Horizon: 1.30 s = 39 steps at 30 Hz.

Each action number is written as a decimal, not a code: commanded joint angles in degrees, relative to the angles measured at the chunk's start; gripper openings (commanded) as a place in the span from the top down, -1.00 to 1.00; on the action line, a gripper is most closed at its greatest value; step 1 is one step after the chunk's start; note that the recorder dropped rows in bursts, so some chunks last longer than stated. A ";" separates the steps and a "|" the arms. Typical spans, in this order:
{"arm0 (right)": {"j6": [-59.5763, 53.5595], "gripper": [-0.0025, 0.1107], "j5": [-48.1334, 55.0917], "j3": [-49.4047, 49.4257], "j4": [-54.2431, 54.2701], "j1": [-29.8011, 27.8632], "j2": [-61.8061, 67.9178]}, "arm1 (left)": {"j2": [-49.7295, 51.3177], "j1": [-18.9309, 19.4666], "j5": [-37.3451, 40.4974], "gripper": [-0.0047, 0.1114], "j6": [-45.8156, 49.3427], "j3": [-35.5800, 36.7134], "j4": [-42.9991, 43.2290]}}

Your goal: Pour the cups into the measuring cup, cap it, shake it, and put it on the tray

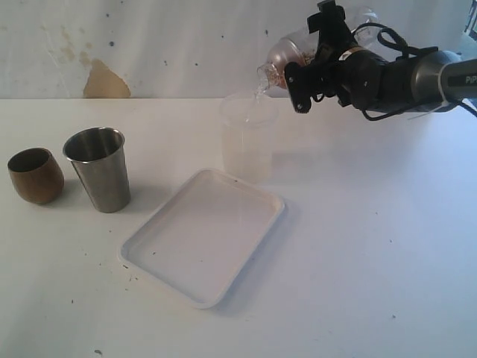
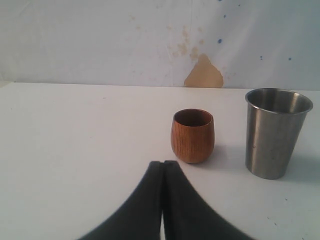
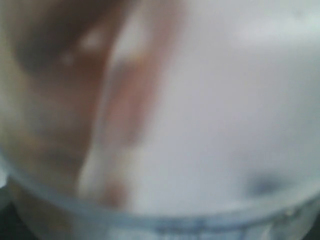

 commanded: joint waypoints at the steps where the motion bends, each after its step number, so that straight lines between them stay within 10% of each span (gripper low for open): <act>1: -1.00 0.96 -4.35 -1.01 -0.22 0.02 -0.94 | -0.17 -0.13 0.02 0.92 -0.12 0.26 0.31; 39: 0.10 0.96 -4.77 -1.01 -1.33 0.02 -0.94 | -0.17 -0.13 0.02 0.92 -0.12 0.26 0.31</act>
